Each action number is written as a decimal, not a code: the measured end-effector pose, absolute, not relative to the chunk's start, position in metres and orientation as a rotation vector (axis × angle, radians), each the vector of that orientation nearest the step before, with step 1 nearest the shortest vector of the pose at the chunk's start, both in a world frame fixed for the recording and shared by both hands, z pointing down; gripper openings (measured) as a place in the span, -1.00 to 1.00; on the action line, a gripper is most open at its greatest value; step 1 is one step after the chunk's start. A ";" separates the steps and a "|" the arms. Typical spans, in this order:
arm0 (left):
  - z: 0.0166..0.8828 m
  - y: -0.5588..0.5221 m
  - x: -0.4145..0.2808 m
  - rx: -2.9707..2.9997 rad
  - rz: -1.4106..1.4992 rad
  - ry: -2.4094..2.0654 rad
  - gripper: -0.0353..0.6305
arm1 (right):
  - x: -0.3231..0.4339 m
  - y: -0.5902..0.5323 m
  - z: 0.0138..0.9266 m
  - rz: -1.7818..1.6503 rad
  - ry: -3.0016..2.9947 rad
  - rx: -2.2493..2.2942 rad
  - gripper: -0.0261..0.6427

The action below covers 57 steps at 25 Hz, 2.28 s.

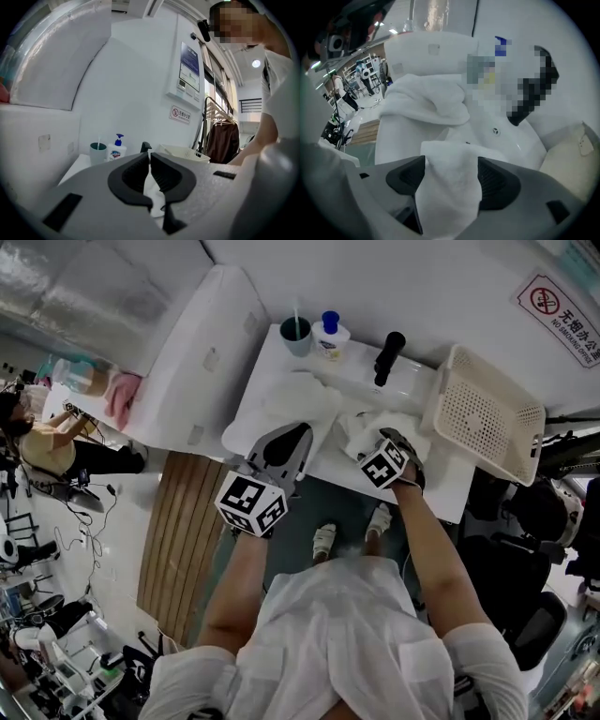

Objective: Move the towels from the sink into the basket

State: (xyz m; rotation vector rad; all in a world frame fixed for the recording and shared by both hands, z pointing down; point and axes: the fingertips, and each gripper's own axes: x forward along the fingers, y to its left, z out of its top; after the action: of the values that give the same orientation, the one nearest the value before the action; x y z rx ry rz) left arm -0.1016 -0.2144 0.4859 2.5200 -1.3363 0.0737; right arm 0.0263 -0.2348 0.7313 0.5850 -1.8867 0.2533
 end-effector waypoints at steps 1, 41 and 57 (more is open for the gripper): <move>0.488 -0.215 -0.103 2.515 0.078 -1.338 -0.83 | 0.028 -0.236 0.740 0.272 -1.867 0.580 0.08; 0.495 -0.204 -0.107 2.517 0.085 -1.333 -0.83 | 0.026 -0.247 0.695 0.202 -2.034 0.760 -0.59; 0.431 -0.199 -0.097 2.651 0.008 -1.321 -0.83 | 0.031 -0.244 0.542 0.085 -2.269 1.059 -0.60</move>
State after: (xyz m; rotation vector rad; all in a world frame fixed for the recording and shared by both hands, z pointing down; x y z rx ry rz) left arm -0.0973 -0.1988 0.4315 2.6513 -1.3208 0.0083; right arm 0.0309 -0.2435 0.5415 1.0588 -2.2692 0.0846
